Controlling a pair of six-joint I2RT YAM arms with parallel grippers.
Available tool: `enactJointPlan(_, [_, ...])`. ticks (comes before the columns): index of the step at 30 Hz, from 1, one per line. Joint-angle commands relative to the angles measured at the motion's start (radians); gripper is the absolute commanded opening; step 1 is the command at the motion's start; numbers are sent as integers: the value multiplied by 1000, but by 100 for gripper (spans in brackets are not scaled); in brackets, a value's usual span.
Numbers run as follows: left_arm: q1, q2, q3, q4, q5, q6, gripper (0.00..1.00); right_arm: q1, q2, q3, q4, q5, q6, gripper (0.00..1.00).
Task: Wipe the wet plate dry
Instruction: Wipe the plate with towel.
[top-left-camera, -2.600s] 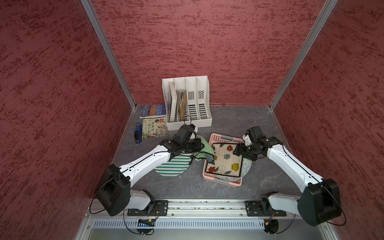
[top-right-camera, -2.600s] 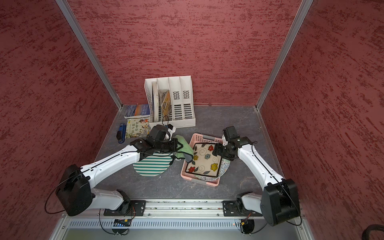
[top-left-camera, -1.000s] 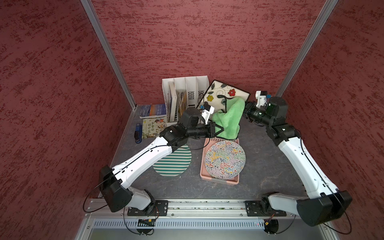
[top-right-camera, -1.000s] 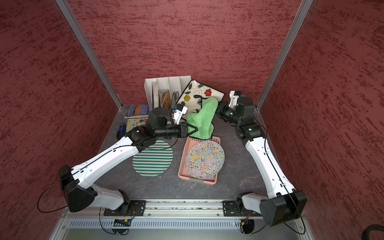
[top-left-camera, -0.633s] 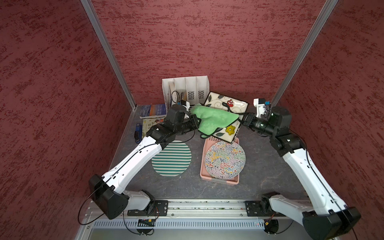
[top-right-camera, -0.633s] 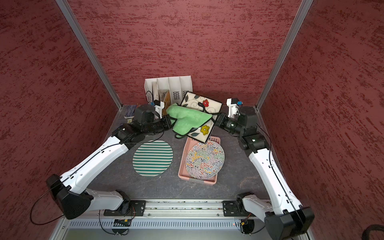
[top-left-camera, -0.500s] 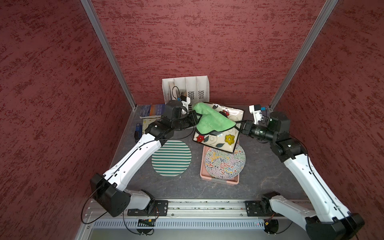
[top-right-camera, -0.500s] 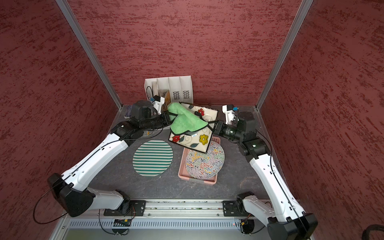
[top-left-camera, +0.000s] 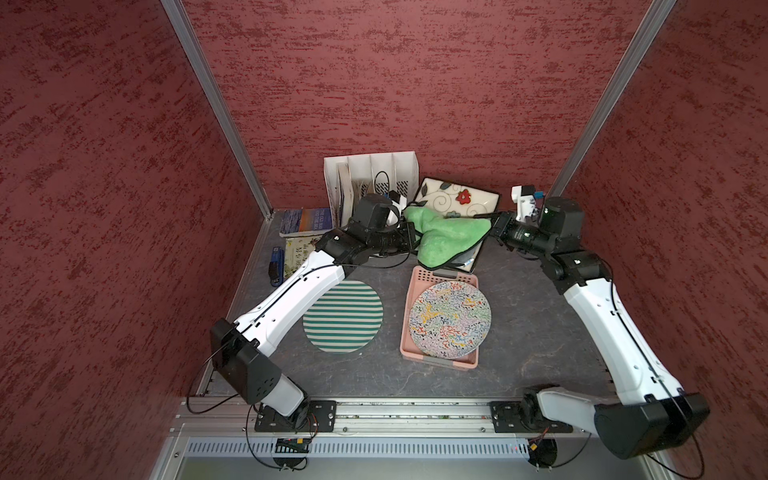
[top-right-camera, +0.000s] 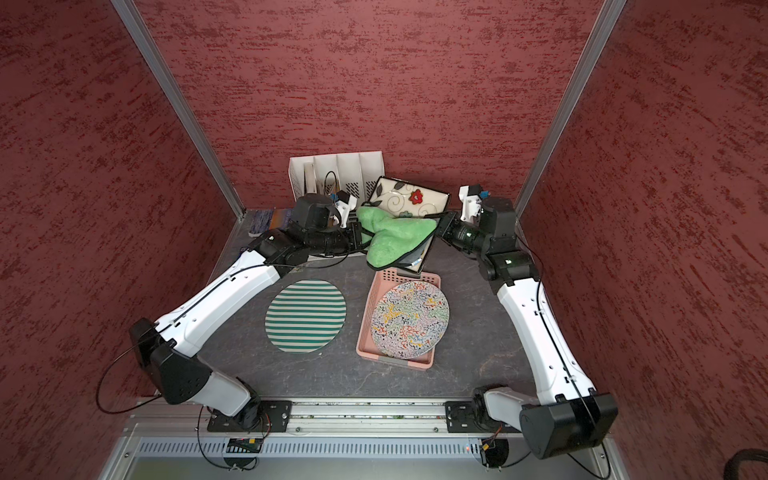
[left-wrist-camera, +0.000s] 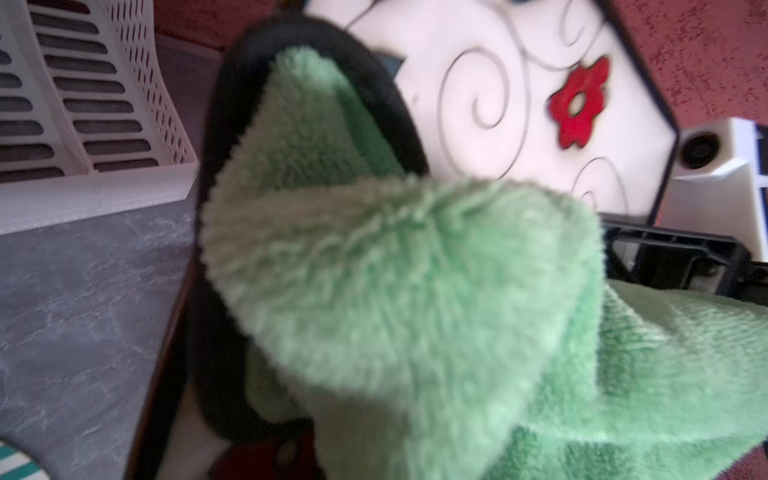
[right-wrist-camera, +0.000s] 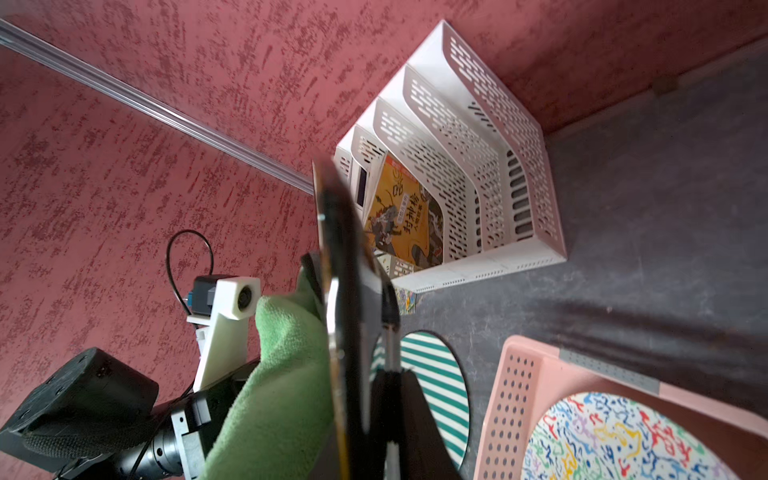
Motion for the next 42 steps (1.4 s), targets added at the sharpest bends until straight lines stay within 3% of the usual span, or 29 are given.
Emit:
enactJointPlan(1, [23,53,100,-105,80,31,0,84,-122,27,174,-128,-52,0])
enactJointPlan(6, [-13,187,351,-186,67,111,0,187,-172,-56,21,-80,-176,0])
enactJointPlan(10, [-93,299,506,-270,102,210,0,193,-130,24,45,-39,-159,0])
enactJointPlan(13, [-126,307,468,-236,111,198,0,174,-71,166,1,92,-114,0])
enactJointPlan(15, [-129,283,407,-247,27,180,0,145,-56,231,-45,200,-72,0])
enactJointPlan(18, [-107,226,309,-308,-141,143,0,113,-96,214,6,269,-55,0])
enactJointPlan(20, [-63,196,257,-368,-199,99,0,111,-119,181,41,247,-72,0])
enactJointPlan(23, [-18,163,236,-384,-176,105,0,123,-120,106,90,63,-69,0])
enactJointPlan(28, [3,180,329,-368,-183,135,0,233,-130,-12,147,-53,-58,0])
enactJointPlan(33, [-42,322,524,-389,20,197,0,231,-39,75,333,-32,55,0])
enactJointPlan(37, [-99,394,662,-475,-34,241,0,183,57,239,346,26,101,0])
enactJointPlan(42, [-62,302,589,-437,-75,196,0,70,49,293,227,159,134,0])
